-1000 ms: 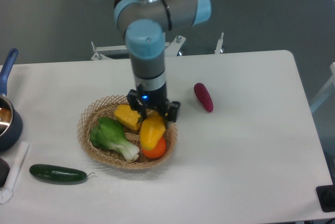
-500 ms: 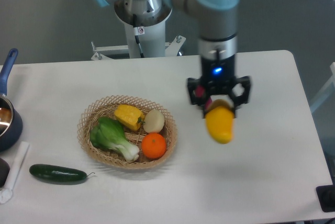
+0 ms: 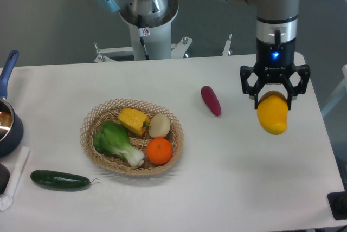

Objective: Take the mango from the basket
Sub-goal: 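Lift the held mango up and carry it out of the basket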

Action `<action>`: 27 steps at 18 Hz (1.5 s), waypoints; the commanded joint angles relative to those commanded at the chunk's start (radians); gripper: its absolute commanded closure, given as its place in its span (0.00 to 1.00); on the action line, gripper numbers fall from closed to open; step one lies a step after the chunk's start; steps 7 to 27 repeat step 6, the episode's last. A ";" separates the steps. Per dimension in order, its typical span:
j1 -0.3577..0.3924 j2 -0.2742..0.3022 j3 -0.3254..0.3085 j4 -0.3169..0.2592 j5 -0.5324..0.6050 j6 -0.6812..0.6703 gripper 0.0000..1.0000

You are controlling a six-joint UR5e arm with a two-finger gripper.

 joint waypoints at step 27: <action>-0.002 -0.005 0.000 0.000 -0.002 0.000 0.61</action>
